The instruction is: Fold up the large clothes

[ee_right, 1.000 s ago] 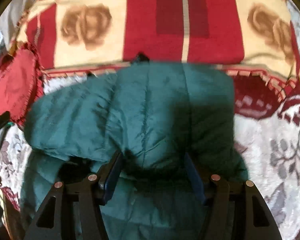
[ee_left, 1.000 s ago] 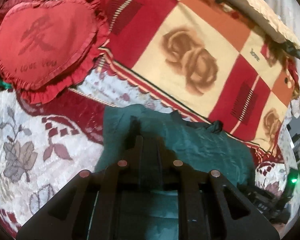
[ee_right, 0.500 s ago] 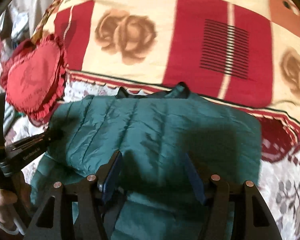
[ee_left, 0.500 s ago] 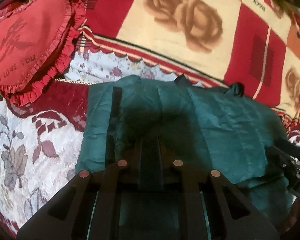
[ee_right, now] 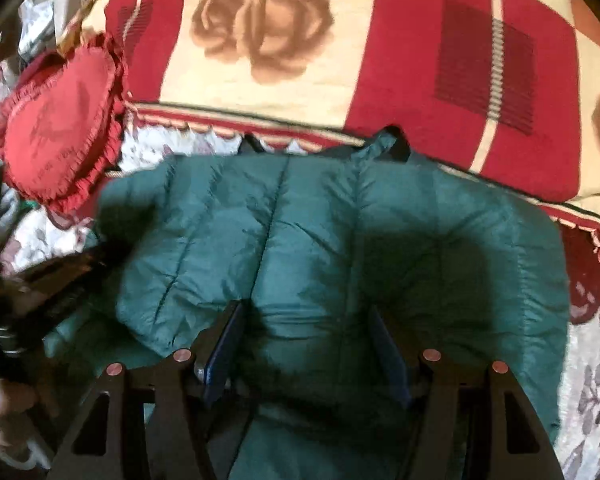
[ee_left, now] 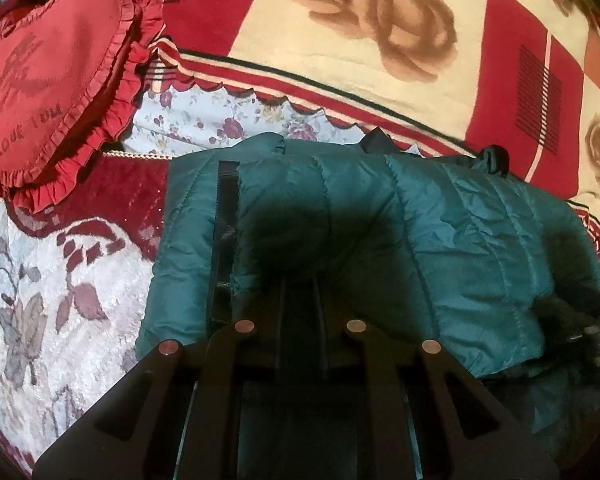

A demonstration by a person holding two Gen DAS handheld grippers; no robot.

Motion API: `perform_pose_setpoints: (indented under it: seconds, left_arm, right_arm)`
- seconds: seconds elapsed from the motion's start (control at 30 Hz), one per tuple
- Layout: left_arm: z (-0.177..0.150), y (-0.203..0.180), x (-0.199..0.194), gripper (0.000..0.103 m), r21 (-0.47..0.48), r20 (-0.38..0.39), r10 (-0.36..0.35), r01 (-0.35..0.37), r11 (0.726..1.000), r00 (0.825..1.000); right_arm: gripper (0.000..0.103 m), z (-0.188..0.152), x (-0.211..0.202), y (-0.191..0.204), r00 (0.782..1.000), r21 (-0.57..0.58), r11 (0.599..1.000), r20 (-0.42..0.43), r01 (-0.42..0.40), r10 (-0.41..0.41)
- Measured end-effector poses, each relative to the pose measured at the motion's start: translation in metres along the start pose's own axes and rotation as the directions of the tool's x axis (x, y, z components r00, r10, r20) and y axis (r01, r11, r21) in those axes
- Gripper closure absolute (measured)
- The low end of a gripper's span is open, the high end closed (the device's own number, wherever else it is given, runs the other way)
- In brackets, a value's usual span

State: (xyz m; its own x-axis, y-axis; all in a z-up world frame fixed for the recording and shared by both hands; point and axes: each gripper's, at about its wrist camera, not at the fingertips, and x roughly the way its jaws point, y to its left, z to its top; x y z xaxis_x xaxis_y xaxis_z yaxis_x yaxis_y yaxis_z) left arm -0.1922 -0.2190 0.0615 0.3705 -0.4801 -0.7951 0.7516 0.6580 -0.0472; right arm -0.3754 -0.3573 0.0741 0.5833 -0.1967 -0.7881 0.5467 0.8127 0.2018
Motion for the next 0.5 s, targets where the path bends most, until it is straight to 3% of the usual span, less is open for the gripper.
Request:
perform_pose_setpoints:
  seconds: [0.13, 0.33, 0.5]
  left_arm:
    - [-0.001, 0.002, 0.001, 0.09, -0.016, 0.005, -0.009, 0.009, 1.0, 1.0]
    - [-0.004, -0.002, 0.002, 0.09, 0.015, 0.019, 0.012, -0.013, 1.0, 1.0]
    - [-0.005, -0.001, 0.004, 0.09, 0.015, 0.024, 0.006, -0.006, 1.0, 1.0]
  right_arm:
    - [0.039, 0.013, -0.033, -0.018, 0.995, 0.01, 0.998, 0.085, 0.055, -0.055]
    - [0.035, 0.003, -0.005, -0.055, 0.991, 0.084, 0.988, 0.012, 0.132, -0.134]
    - [0.035, -0.012, 0.012, -0.059, 0.986, 0.042, 0.985, 0.015, 0.168, -0.168]
